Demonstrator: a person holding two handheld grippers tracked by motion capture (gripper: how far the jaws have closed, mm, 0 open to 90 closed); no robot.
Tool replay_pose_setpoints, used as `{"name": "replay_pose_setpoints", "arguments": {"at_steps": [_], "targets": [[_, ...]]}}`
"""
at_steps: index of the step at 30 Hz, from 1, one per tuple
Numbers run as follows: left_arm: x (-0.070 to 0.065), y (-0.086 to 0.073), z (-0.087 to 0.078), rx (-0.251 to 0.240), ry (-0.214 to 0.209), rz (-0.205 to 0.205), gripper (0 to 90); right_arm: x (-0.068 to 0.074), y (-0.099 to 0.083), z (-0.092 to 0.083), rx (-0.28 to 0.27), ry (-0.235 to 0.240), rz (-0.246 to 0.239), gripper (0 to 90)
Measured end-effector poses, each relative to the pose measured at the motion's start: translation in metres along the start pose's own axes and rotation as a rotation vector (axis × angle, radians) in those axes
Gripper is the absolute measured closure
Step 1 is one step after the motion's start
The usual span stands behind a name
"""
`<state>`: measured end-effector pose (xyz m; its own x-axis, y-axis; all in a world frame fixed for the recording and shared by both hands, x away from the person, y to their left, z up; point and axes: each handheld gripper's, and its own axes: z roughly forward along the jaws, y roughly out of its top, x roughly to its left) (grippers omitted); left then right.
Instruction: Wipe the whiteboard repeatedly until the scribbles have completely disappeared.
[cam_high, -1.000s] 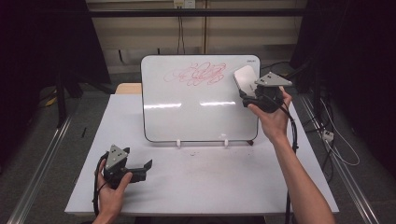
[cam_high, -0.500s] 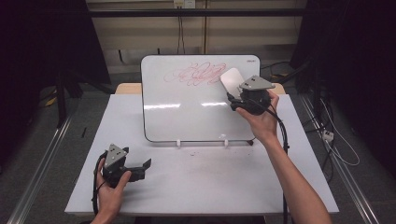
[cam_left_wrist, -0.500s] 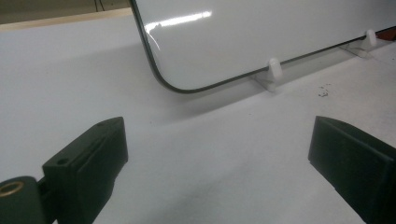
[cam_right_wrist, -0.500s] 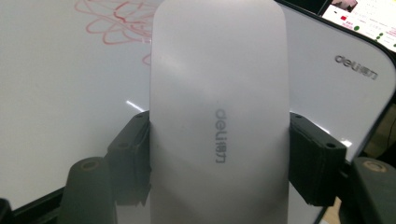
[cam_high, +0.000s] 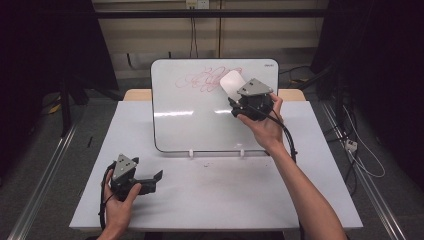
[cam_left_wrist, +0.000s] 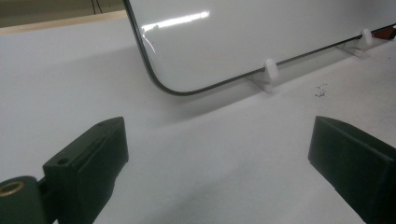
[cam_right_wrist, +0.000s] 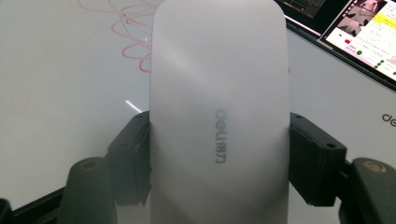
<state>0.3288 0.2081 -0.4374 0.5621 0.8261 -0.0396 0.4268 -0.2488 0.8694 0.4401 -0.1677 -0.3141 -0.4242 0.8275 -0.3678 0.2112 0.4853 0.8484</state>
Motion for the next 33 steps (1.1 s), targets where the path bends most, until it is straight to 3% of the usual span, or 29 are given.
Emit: {"name": "replay_pose_setpoints", "arguments": {"at_steps": [5,10,19,27,33], "targets": [[-0.002,0.001,-0.001,-0.007,-0.001,0.008,4.8,-0.003,0.006,0.005,0.009,-0.044,-0.013,31.5],[-0.001,0.0,-0.001,-0.005,-0.003,0.006,4.8,-0.006,0.009,0.011,0.015,-0.057,0.001,31.6],[0.0,0.0,-0.003,-0.004,0.008,0.004,5.1,-0.011,0.015,0.025,0.03,-0.11,-0.015,31.6],[0.001,0.001,-0.001,-0.002,0.004,0.003,5.1,-0.021,0.017,0.032,0.047,-0.135,-0.009,31.6],[0.001,0.0,-0.002,-0.006,0.005,0.001,5.1,-0.03,0.012,0.039,0.076,-0.182,0.02,31.6]]}}
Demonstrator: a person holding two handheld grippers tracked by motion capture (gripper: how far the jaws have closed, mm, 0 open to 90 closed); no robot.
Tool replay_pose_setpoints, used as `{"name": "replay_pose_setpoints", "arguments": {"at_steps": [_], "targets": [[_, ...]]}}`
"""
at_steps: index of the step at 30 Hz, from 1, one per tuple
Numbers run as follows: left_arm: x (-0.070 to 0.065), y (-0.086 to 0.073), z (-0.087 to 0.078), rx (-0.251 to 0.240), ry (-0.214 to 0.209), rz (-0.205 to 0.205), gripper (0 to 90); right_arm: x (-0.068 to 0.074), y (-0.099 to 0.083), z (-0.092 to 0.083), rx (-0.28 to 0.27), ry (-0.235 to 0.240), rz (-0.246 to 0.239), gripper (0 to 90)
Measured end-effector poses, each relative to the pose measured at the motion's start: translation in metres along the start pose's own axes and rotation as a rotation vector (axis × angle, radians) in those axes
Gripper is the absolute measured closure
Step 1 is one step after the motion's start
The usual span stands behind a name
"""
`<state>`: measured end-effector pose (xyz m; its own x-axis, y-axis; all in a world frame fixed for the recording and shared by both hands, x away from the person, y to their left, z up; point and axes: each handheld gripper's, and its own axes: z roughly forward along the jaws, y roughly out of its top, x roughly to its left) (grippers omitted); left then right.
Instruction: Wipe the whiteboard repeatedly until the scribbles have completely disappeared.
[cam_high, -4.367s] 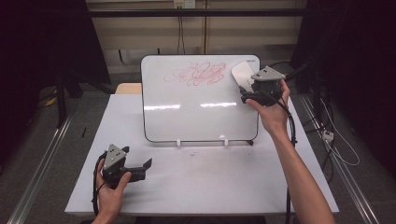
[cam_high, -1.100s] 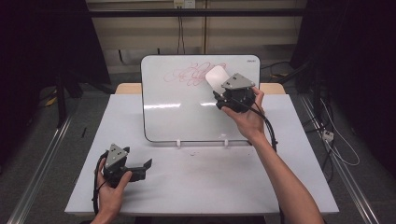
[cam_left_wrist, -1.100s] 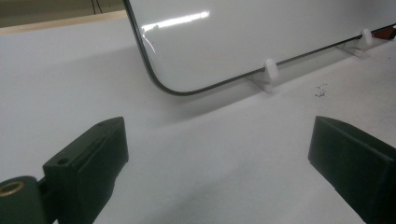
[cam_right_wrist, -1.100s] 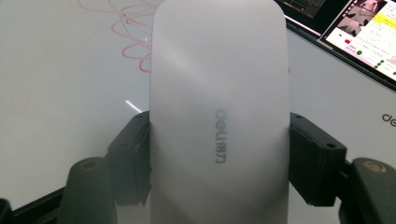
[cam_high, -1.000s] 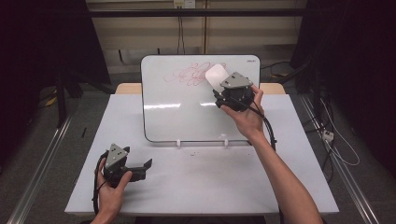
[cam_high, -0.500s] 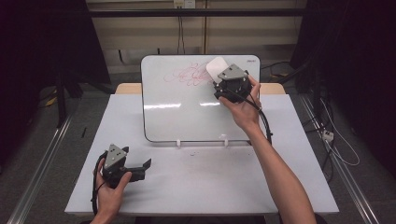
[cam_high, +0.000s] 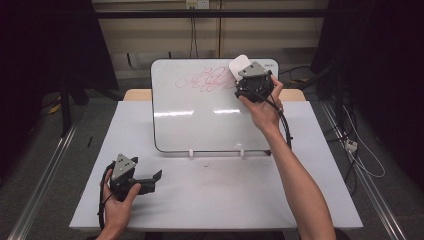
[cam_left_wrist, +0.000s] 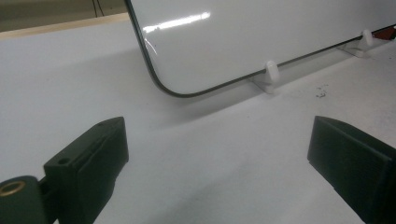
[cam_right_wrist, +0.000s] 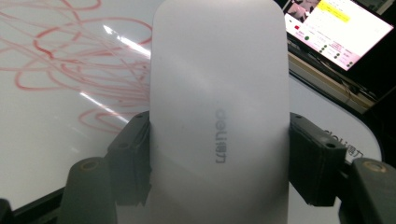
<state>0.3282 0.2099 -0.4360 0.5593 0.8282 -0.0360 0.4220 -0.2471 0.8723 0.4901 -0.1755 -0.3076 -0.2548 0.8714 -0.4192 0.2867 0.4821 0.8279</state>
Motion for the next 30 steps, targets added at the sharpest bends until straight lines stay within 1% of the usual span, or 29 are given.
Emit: {"name": "replay_pose_setpoints", "arguments": {"at_steps": [2,3,6,9,11,13,14,16,18,20,22,23,25,26,27,29,30], "targets": [[0.0,0.0,0.0,0.002,0.0,0.002,5.1,-0.001,-0.003,0.005,0.02,0.001,0.012,31.5],[0.0,0.0,0.0,0.0,0.002,0.0,5.1,-0.003,-0.004,0.006,0.017,0.012,0.038,31.5],[0.0,0.0,0.0,-0.003,-0.001,0.004,5.1,-0.002,-0.003,0.006,0.019,0.007,0.039,31.5],[0.0,0.0,-0.001,0.0,0.0,0.011,5.1,-0.003,-0.004,0.006,0.018,0.014,0.045,31.5],[0.0,0.0,-0.001,-0.006,0.0,0.005,5.1,-0.001,-0.004,0.006,0.022,0.015,0.048,31.5],[0.0,0.0,-0.001,-0.005,0.006,0.008,5.1,0.003,-0.005,0.007,0.023,0.02,0.046,31.5],[0.0,0.0,-0.001,-0.004,0.006,0.005,5.1,0.004,-0.005,0.006,0.024,0.022,0.042,31.5],[0.0,0.001,-0.001,0.0,0.006,0.014,5.0,0.009,-0.006,0.005,0.022,0.031,0.035,31.5],[0.0,0.001,-0.001,0.004,0.007,0.016,5.1,0.015,-0.009,0.005,0.023,0.045,0.011,31.5],[-0.001,0.001,0.0,-0.005,0.004,0.008,5.1,0.025,-0.011,0.003,0.026,0.059,-0.011,31.5],[-0.002,0.001,0.0,-0.004,0.002,0.014,5.1,0.035,-0.014,0.002,0.024,0.085,-0.03,31.5],[-0.002,0.001,0.0,0.001,0.004,0.015,5.1,0.042,-0.016,0.001,0.021,0.095,-0.047,31.5],[-0.003,0.001,0.001,0.004,0.002,0.014,5.1,0.051,-0.017,-0.001,0.017,0.104,-0.064,31.5],[-0.003,0.001,0.0,0.003,0.003,0.017,5.1,0.056,-0.019,-0.002,0.012,0.104,-0.081,31.5],[-0.003,0.001,0.0,0.002,0.002,0.019,5.1,0.057,-0.019,-0.003,0.011,0.099,-0.088,31.5],[-0.002,0.001,0.001,0.004,0.0,0.015,5.1,0.054,-0.019,-0.003,0.01,0.113,-0.077,31.5],[-0.001,0.001,0.001,0.011,-0.001,0.02,5.1,0.053,-0.019,-0.002,0.013,0.118,-0.077,31.5]]}}
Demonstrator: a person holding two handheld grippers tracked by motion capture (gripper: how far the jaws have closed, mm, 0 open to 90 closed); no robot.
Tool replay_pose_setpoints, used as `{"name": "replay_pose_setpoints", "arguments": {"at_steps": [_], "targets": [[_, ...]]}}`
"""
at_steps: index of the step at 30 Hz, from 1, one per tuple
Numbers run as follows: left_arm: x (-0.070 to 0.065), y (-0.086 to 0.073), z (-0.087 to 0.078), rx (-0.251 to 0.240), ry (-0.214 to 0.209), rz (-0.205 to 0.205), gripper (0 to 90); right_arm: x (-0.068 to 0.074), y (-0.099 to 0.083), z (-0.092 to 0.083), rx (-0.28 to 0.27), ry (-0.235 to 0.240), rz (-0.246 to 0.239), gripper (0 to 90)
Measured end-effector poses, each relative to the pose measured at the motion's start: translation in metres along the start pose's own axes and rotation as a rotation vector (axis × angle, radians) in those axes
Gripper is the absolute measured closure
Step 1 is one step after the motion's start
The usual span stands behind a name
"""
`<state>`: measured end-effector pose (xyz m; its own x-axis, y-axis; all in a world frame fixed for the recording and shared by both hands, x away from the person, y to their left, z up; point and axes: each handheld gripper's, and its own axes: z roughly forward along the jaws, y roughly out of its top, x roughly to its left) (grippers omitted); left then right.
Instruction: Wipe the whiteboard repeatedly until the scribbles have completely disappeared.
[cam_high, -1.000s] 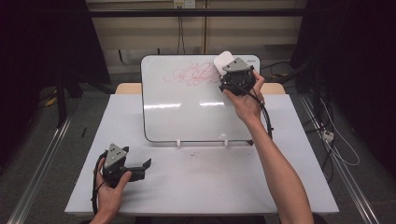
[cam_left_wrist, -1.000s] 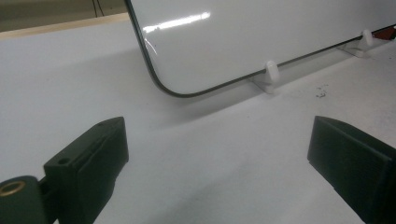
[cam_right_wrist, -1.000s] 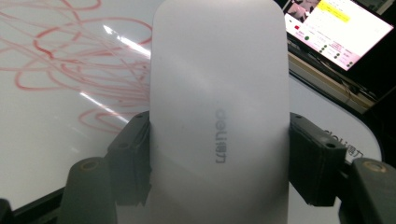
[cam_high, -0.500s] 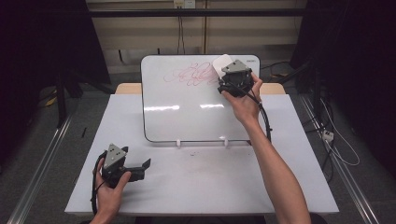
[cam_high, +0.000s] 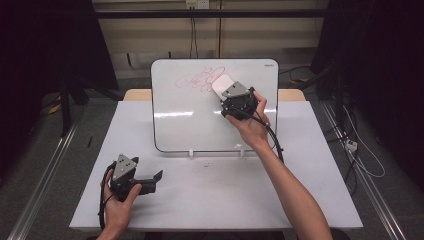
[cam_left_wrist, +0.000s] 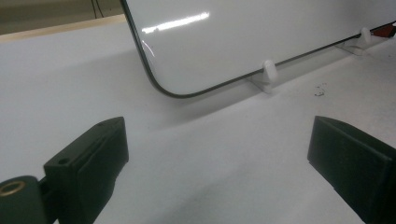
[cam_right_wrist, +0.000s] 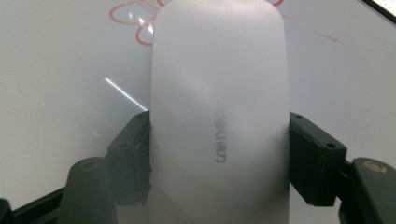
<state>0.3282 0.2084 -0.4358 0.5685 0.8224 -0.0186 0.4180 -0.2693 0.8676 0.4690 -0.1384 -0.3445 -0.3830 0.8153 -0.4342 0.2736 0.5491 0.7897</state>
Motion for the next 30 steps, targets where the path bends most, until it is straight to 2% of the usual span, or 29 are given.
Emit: {"name": "replay_pose_setpoints", "arguments": {"at_steps": [2,7,10,13,16,18,19,23,27,30], "targets": [[0.0,0.0,0.001,-0.003,-0.004,-0.009,5.1,-0.002,0.001,0.001,0.003,-0.003,-0.007,31.5],[0.0,0.0,-0.001,-0.007,-0.006,-0.006,5.1,-0.019,0.004,0.001,0.0,-0.029,0.034,31.5],[0.001,-0.001,-0.002,-0.015,-0.003,-0.014,5.1,-0.035,0.006,0.0,0.005,-0.06,0.071,31.5],[0.002,0.0,-0.003,-0.013,0.002,-0.013,5.1,-0.06,0.006,-0.001,-0.004,-0.088,0.145,31.5],[0.001,0.0,-0.003,-0.016,0.004,-0.013,5.1,-0.068,0.005,-0.001,-0.006,-0.103,0.17,31.5],[0.001,0.0,-0.002,-0.017,0.003,-0.01,5.1,-0.063,0.006,-0.001,-0.001,-0.124,0.168,31.5],[0.001,0.0,-0.002,-0.016,0.001,-0.008,5.1,-0.061,0.006,-0.001,0.0,-0.119,0.168,31.5],[0.001,0.0,-0.002,-0.01,0.002,-0.002,5.1,-0.045,0.003,0.0,0.008,-0.096,0.118,31.5],[0.001,0.0,-0.002,-0.009,0.003,0.0,5.1,-0.021,0.0,0.0,0.014,-0.062,0.059,31.5],[0.0,0.0,-0.001,-0.015,-0.001,-0.004,5.1,0.003,-0.006,-0.001,0.007,-0.031,0.007,31.5]]}}
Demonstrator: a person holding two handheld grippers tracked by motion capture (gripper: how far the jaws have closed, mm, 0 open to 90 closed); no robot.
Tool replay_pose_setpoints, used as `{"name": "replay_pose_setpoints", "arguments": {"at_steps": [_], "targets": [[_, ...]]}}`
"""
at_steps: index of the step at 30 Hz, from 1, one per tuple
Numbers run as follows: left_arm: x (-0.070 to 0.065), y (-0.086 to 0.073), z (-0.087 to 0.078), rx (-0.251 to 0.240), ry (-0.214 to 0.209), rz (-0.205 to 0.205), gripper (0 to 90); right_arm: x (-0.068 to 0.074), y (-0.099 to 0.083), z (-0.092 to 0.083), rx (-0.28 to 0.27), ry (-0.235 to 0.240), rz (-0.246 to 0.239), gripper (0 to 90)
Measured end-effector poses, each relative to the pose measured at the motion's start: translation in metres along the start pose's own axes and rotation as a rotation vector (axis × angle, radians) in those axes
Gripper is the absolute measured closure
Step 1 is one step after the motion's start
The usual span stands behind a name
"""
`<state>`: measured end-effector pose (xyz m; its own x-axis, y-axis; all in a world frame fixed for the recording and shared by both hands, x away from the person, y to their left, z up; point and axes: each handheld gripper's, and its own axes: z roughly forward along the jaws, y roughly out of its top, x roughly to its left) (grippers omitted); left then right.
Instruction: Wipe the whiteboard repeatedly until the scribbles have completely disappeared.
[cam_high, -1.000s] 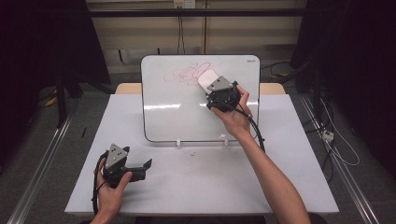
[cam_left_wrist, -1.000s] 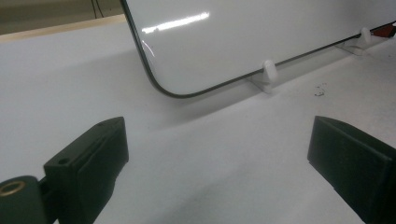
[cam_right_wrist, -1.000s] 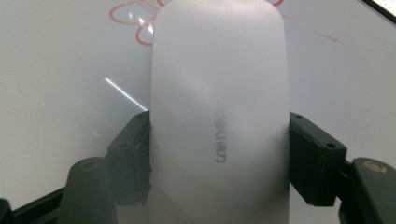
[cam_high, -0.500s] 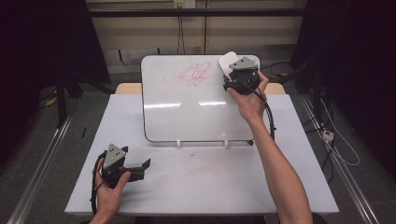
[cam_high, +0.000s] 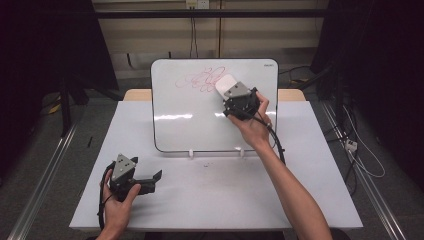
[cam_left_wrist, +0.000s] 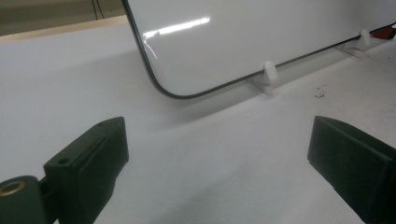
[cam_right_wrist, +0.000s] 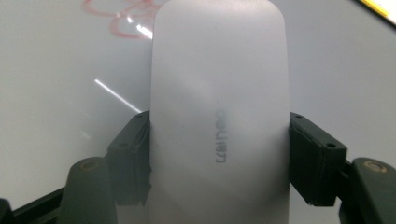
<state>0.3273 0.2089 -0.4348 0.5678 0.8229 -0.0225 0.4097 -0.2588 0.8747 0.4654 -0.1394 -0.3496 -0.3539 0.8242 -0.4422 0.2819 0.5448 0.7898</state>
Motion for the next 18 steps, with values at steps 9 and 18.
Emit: {"name": "replay_pose_setpoints", "arguments": {"at_steps": [9,18], "targets": [[0.001,0.0,-0.001,0.0,-0.003,-0.002,5.1,0.023,-0.01,-0.005,-0.004,0.045,-0.07,31.5],[0.002,0.0,-0.001,0.0,0.003,-0.009,5.1,-0.036,0.006,0.001,0.007,-0.032,0.052,31.5]]}}
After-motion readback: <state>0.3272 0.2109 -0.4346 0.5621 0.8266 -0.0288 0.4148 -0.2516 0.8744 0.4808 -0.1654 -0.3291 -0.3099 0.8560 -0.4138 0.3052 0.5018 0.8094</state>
